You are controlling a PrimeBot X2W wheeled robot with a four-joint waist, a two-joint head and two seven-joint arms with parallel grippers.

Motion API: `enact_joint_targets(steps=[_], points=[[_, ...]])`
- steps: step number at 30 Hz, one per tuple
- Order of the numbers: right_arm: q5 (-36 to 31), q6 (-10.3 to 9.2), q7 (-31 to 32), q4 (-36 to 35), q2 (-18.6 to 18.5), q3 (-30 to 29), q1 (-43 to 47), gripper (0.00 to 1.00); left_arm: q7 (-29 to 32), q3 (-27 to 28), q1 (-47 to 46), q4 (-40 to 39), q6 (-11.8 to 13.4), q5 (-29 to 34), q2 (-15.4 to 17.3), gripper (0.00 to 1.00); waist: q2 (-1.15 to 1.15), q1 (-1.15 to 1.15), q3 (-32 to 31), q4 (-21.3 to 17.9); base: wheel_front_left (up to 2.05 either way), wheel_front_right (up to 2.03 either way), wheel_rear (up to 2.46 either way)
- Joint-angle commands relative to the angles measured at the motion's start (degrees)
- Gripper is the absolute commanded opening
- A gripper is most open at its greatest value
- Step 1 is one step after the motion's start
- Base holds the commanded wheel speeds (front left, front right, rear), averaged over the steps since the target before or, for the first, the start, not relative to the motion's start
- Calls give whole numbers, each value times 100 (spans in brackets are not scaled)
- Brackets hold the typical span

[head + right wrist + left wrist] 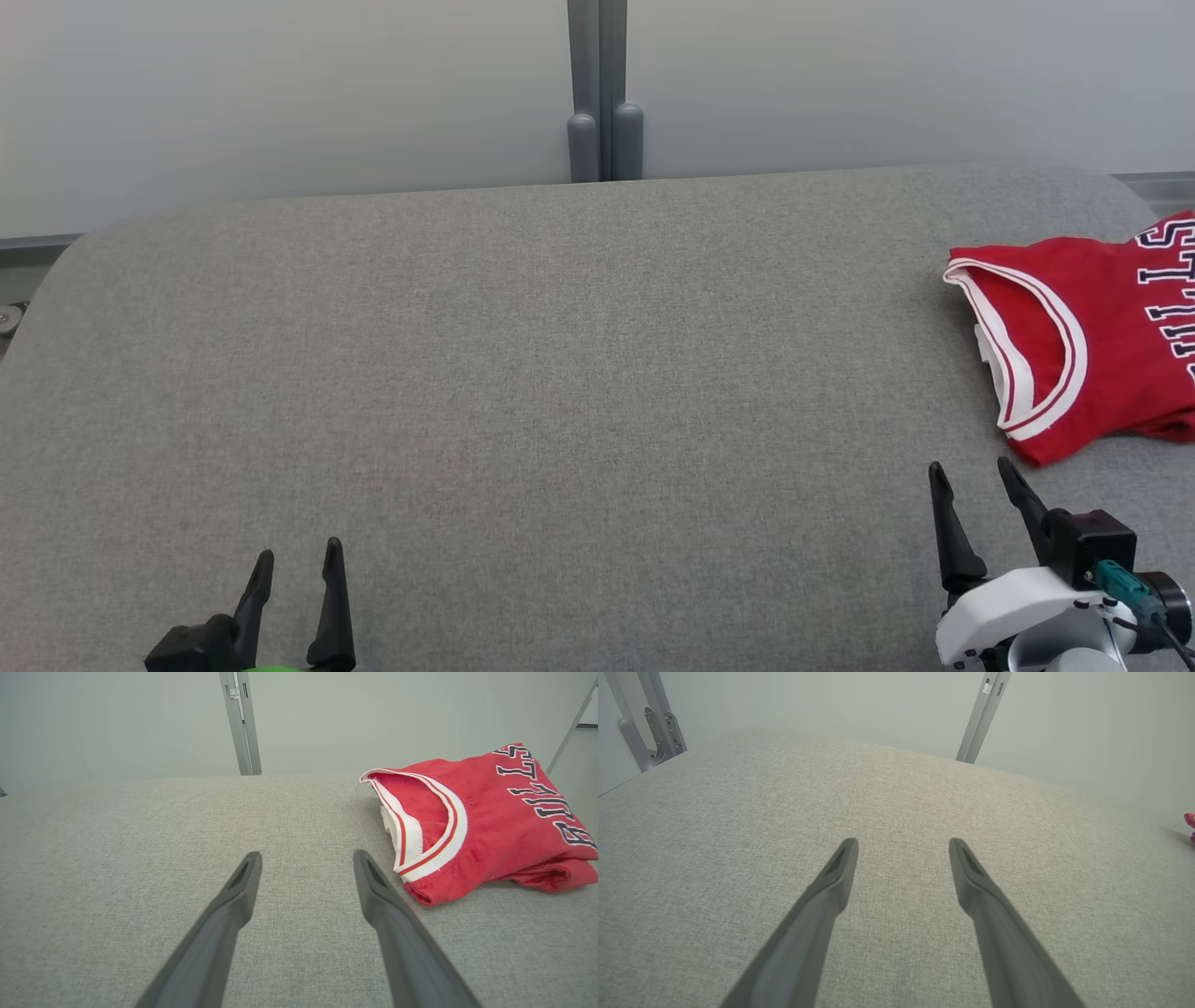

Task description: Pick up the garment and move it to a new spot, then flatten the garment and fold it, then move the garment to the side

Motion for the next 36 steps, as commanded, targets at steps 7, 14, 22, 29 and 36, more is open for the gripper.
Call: enact_joint_targets(steps=[7, 14, 22, 29, 36], points=[[-67, -7, -35, -85, -66, -7, -138, 100, -31, 30, -133, -98, -12, 55, 3, 100, 0, 0, 15, -6, 0, 0, 0], [-64, -8, -35, -112, -87, -12, -184, 100, -33, 45, -165, -145, -13, 64, 2, 100, 0, 0, 43, -144, 0, 0, 0], [-132, -9, -37, -163, -132, 109, -215, 100, -36, 73, -192, -189, -14, 69, -2, 100, 0, 0, 58, -179, 0, 0, 0], [-75, 1, 16, 19, -77, 180, -53, 0, 14, 16, -28, -15, 0, 14, -48, 0, 0, 0, 65, -191, 0, 0, 0], [498, 1, 191, 128, -23, 120, -24, 0, 160, 55, -35, 57, -1, -492, -59, 0, 0, 0, 64, -190, 0, 0, 0]])
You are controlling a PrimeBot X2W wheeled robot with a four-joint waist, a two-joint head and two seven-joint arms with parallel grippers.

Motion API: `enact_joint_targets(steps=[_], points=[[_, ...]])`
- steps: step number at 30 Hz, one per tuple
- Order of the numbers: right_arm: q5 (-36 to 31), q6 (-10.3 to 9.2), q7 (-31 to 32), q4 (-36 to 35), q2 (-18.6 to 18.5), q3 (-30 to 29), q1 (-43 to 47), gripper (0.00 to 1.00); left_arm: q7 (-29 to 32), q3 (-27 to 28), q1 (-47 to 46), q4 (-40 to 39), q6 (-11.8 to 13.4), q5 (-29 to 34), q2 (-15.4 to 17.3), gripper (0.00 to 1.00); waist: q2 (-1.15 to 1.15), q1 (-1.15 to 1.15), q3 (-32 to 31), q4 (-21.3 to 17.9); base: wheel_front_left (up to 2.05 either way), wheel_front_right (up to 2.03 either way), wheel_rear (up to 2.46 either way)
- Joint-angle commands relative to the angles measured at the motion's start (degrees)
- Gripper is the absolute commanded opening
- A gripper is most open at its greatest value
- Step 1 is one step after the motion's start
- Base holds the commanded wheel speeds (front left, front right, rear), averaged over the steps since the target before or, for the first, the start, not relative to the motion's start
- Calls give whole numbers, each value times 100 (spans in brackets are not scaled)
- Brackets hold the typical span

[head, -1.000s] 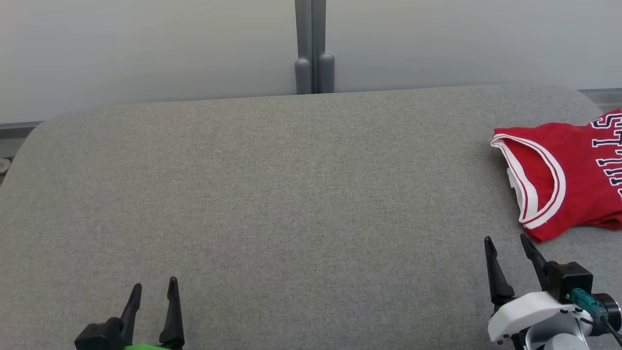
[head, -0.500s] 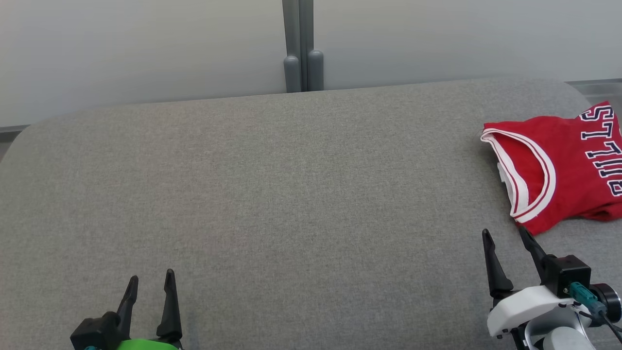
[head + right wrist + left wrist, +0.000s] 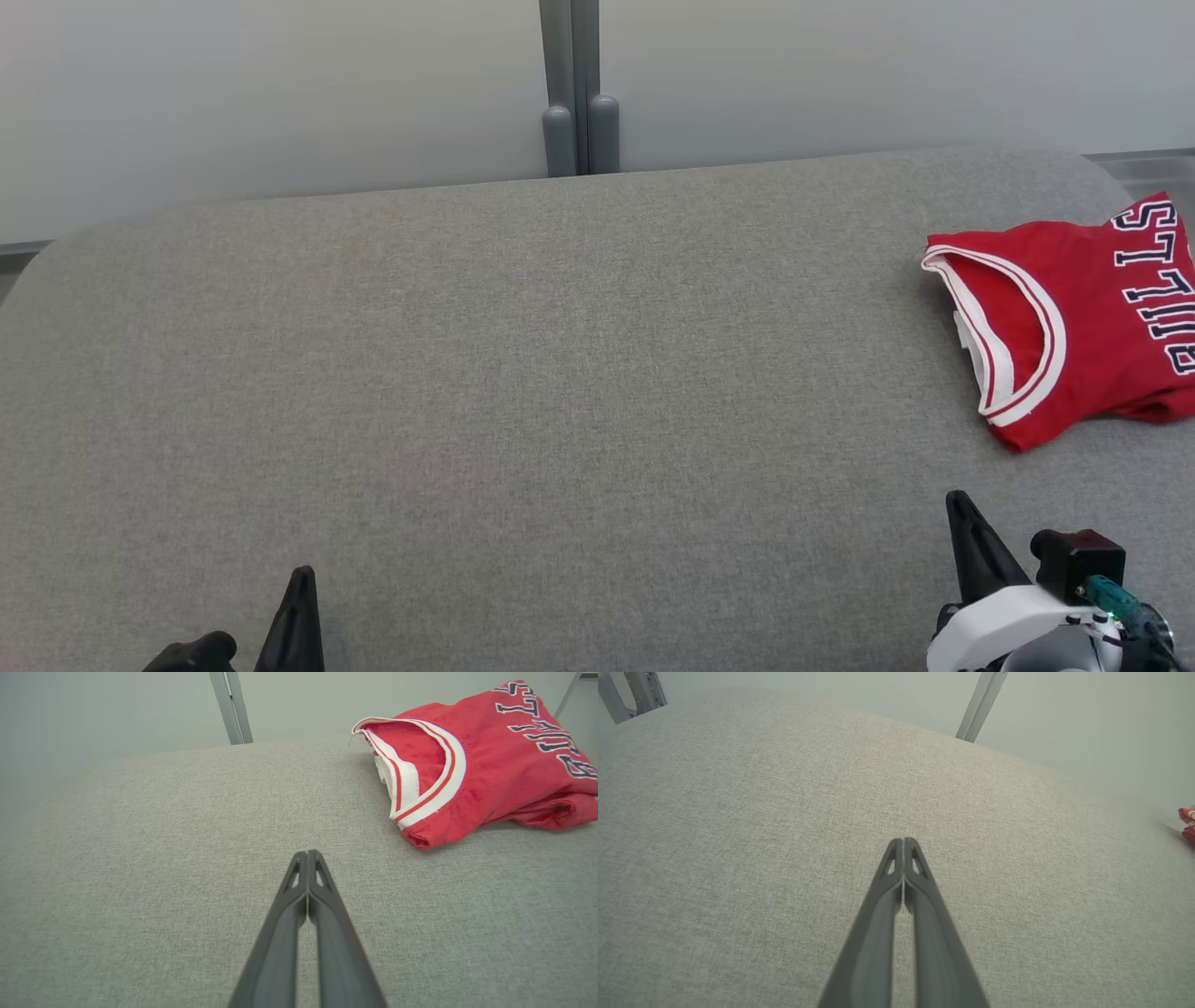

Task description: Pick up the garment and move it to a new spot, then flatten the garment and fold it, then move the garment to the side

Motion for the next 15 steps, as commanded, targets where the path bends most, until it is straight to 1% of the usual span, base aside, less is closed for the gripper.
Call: enact_joint_targets(steps=[1, 6, 7, 15], points=[[388, -1, 87, -109, -31, -56, -137, 0, 71, 35, -132, -115, -1, -342, 12, 0, 0, 0, 0, 1, 0, 0, 0], [966, -1, 211, -172, -17, -72, -160, 0, 209, 71, -203, -158, -1, -839, 16, 0, 0, 0, -1, 3, 0, 0, 0], [966, -1, 211, -172, -17, -72, -160, 0, 209, 71, -203, -158, -1, -839, 16, 0, 0, 0, -1, 3, 0, 0, 0], [1813, -2, 401, -252, 4, -105, -201, 0, 414, 125, -307, -219, -2, -1571, 22, 0, 0, 0, -2, 6, 0, 0, 0]])
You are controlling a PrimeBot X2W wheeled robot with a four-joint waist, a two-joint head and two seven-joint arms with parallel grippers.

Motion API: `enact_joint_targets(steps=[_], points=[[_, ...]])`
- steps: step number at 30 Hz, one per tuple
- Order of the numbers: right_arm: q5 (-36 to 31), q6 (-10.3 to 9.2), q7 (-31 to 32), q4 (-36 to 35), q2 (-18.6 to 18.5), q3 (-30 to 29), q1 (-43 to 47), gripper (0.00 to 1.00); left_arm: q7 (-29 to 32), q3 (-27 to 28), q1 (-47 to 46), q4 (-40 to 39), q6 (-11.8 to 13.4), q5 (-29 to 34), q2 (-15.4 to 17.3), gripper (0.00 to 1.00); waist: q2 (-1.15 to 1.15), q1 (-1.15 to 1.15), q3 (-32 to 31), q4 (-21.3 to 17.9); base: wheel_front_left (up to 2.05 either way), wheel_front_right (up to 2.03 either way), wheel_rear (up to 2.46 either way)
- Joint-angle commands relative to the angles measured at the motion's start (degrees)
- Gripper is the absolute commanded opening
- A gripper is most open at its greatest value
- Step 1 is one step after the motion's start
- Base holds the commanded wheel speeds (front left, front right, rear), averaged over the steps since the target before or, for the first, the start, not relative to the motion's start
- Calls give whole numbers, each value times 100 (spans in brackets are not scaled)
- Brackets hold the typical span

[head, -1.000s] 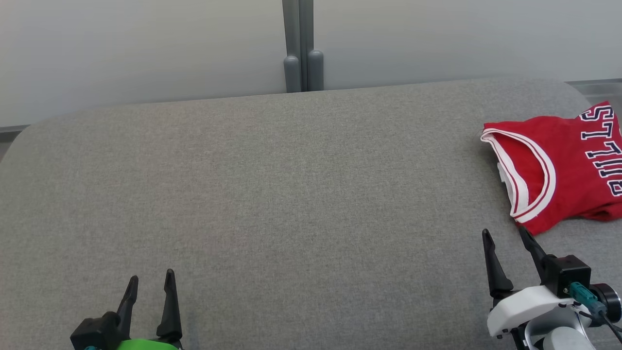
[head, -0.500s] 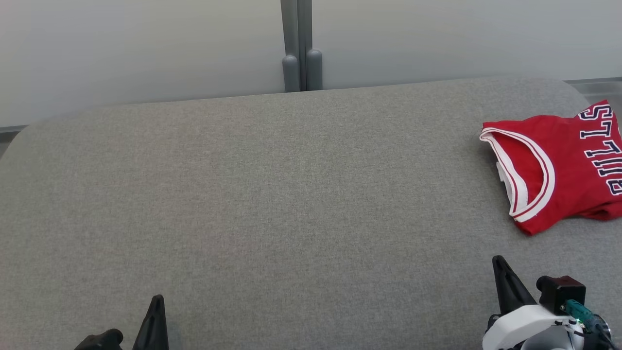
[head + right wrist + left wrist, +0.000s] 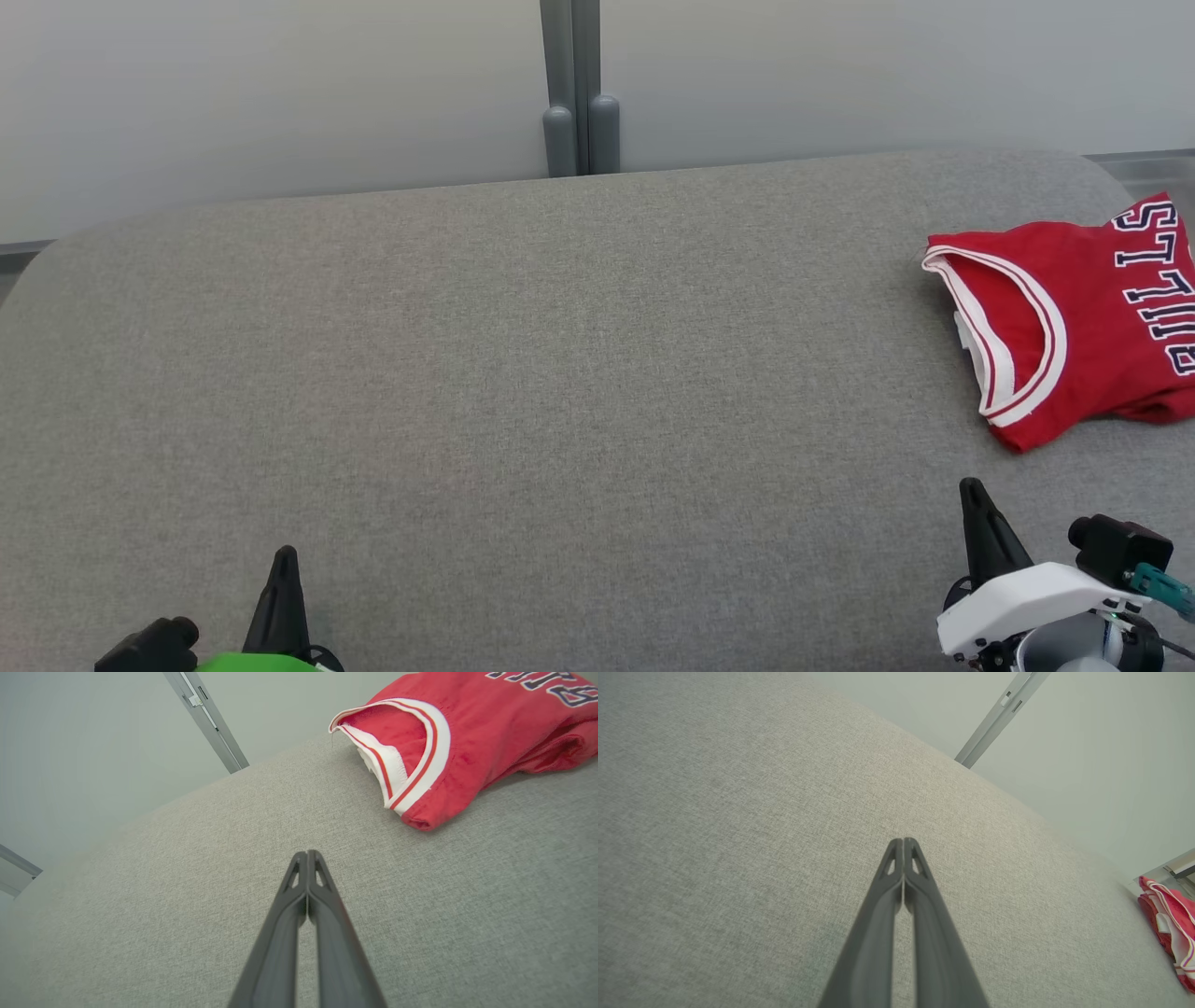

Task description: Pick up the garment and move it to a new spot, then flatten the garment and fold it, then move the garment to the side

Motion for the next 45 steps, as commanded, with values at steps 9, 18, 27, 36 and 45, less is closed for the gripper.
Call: enact_joint_targets(steps=[9, 18, 27, 36, 45], points=[[1010, -2, 227, -177, -7, -71, -188, 0, 228, 92, -260, -158, -4, -887, 28, 0, 0, 0, -1, 3, 0, 0, 0], [1954, -3, 454, -250, 17, -123, -244, 0, 457, 153, -380, -224, -5, -1702, 36, 0, 0, 0, -3, 7, 0, 0, 0], [2649, -4, 627, -306, 36, -161, -292, 0, 627, 199, -471, -269, -6, -2313, 41, 0, 0, 0, -4, 10, 0, 0, 0], [3218, -4, 762, -348, 52, -193, -329, 0, 767, 235, -546, -310, -7, -2798, 46, 0, 0, 0, -5, 13, 0, 0, 0], [3813, -5, 908, -391, 65, -226, -363, 0, 913, 269, -611, -353, -8, -3321, 51, 0, 0, 0, -6, 16, 0, 0, 0]])
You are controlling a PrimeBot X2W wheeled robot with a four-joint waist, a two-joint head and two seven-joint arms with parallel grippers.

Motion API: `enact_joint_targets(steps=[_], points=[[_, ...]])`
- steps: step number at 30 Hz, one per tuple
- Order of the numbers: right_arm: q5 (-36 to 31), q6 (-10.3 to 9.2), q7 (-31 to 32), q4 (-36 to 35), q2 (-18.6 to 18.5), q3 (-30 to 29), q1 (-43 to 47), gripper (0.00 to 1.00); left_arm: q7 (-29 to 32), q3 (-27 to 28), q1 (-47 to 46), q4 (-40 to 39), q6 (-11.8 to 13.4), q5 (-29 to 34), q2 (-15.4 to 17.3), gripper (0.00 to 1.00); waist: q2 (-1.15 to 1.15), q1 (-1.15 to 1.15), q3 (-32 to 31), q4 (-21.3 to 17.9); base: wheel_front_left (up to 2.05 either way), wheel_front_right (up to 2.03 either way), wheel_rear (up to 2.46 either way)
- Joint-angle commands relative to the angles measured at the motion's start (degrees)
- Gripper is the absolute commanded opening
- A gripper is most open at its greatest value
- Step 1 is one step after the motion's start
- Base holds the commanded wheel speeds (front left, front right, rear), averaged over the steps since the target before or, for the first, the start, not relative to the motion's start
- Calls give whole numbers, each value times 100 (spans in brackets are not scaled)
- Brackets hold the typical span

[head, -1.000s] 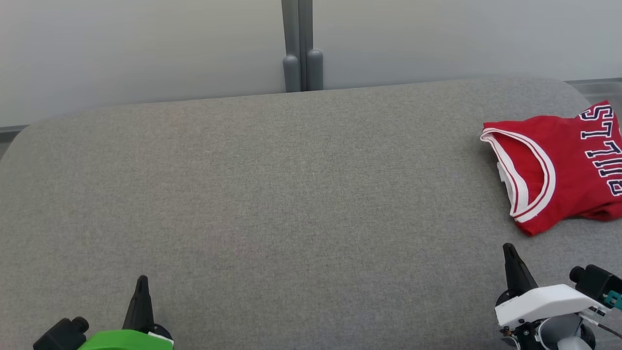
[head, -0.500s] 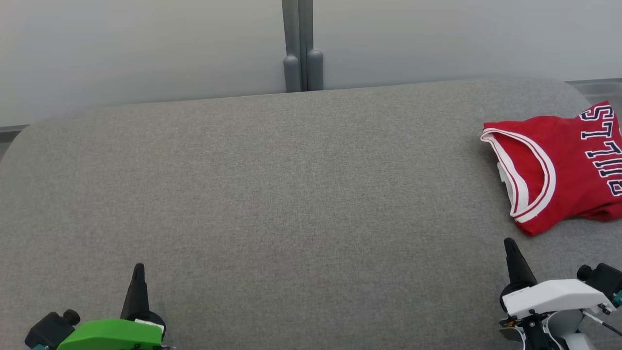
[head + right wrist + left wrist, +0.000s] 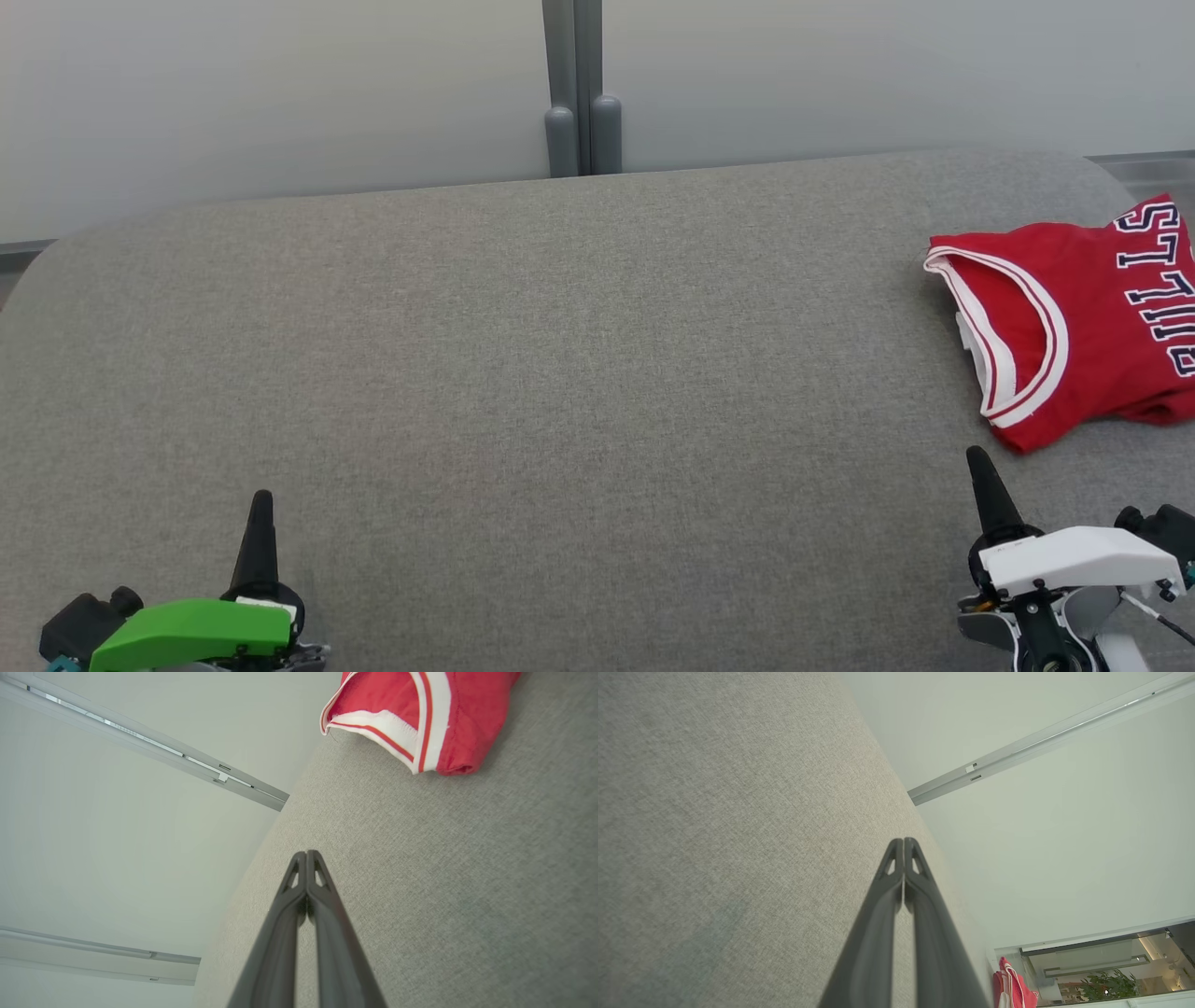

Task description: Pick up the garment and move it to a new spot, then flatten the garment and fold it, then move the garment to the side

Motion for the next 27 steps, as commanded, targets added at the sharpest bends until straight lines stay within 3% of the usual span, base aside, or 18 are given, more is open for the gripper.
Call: enact_joint_targets(steps=[1, 27], points=[[127, 0, 42, -74, -15, -24, -123, 0, 24, 25, -139, -79, -8, -147, 40, 0, 0, 0, 0, 0, 0, 0, 0], [1582, 0, 396, -181, 23, -105, -205, 0, 383, 122, -321, -168, -12, -1400, 54, 0, 0, 0, -4, 9, 0, 0, 0]])
